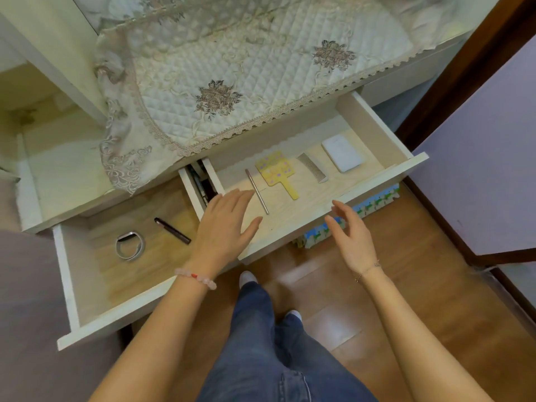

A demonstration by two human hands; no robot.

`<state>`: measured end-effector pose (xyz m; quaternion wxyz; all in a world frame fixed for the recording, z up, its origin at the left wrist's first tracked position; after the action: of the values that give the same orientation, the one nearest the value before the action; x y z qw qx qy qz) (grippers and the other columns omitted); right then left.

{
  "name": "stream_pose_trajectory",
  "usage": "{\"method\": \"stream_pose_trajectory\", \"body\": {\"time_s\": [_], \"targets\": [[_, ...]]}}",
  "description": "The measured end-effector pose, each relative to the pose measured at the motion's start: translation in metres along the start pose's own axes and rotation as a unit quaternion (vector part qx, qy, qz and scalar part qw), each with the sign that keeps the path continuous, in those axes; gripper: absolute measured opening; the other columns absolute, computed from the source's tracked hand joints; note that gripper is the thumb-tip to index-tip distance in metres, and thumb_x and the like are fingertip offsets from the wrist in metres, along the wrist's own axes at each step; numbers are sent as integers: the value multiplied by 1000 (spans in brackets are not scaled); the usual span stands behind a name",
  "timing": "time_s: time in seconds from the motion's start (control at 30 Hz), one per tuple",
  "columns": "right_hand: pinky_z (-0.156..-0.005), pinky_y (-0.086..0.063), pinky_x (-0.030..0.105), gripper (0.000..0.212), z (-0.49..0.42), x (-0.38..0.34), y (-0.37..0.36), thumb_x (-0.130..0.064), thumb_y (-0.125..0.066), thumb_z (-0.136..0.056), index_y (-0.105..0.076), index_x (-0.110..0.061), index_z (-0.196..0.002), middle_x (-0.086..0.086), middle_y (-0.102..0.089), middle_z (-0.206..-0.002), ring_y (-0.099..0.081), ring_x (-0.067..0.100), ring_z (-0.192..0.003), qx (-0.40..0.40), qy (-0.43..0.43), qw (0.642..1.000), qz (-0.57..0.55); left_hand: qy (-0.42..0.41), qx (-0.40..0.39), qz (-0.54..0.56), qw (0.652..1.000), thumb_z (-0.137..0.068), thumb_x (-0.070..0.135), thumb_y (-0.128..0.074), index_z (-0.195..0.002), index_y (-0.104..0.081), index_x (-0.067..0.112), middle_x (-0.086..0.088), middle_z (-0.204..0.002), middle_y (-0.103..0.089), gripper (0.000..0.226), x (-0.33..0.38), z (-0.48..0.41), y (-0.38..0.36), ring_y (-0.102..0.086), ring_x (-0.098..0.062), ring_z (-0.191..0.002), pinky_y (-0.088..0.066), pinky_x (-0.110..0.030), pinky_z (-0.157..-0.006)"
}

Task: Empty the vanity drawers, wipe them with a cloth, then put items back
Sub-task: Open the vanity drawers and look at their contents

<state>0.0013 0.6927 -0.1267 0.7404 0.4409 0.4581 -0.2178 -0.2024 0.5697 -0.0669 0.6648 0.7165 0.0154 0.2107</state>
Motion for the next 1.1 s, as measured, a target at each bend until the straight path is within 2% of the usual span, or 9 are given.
{"method": "stream_pose_trajectory", "body": {"time_s": [0.07, 0.17, 0.4, 0.67, 0.97, 1.1], "targets": [[-97, -30, 22, 47, 1, -24, 9, -39, -48, -93, -38, -26, -137, -8, -45, -136, -39, 4, -124, -2, 62, 995, 78, 11, 10, -3, 1000, -93, 41, -47, -136, -42, 13, -5, -133, -52, 51, 6, 10, 10, -42, -24, -128, -26, -41, -111], [-99, -28, 20, 50, 6, -52, 20, -39, -49, -93, -38, -22, -138, -4, -43, -139, -37, 7, -127, 4, 121, 984, 134, 22, 31, -6, 999, -93, 40, -49, -135, -44, 13, -6, -132, -53, 51, 13, 22, 24, -44, -25, -127, -28, -41, -109], [-105, -25, 23, 55, 22, -86, 31, -41, -48, -92, -33, -21, -141, -4, -38, -144, -33, 11, -132, 1, 187, 961, 203, 35, 72, -19, 997, -91, 39, -53, -133, -47, 13, -6, -129, -56, 50, 22, 35, 53, -47, -25, -125, -28, -40, -108], [-107, -20, 21, 55, 32, -115, 36, -39, -49, -92, -33, -20, -141, -3, -38, -145, -30, 10, -133, 36, 207, 949, 235, 0, 72, -12, 997, -93, 43, -48, -134, -45, 15, -2, -131, -54, 50, 34, 23, 70, -45, -21, -126, -23, -38, -111], [-107, -21, 20, 57, 39, -132, 53, -41, -49, -91, -33, -21, -142, -4, -37, -146, -29, 7, -134, 81, 195, 936, 281, -60, 63, 1, 996, -91, 42, -51, -133, -47, 13, -3, -129, -56, 51, 45, 6, 79, -47, -22, -125, -27, -41, -109], [-107, -18, 19, 57, 49, -130, 72, -42, -49, -91, -31, -23, -142, -6, -36, -146, -19, -6, -128, 121, 183, 931, 290, -107, 73, 10, 992, -91, 41, -52, -132, -48, 13, -3, -128, -57, 51, 60, -8, 81, -48, -22, -124, -29, -42, -109]]}}
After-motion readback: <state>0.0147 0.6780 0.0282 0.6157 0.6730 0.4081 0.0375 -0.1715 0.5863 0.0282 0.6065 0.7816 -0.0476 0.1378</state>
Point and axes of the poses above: each hand's wrist, its own z-axis away from the middle knuckle, its own y-axis out of the back of the hand, x = y × z, the point moved 8 cm from there along -z, towards the middle knuckle
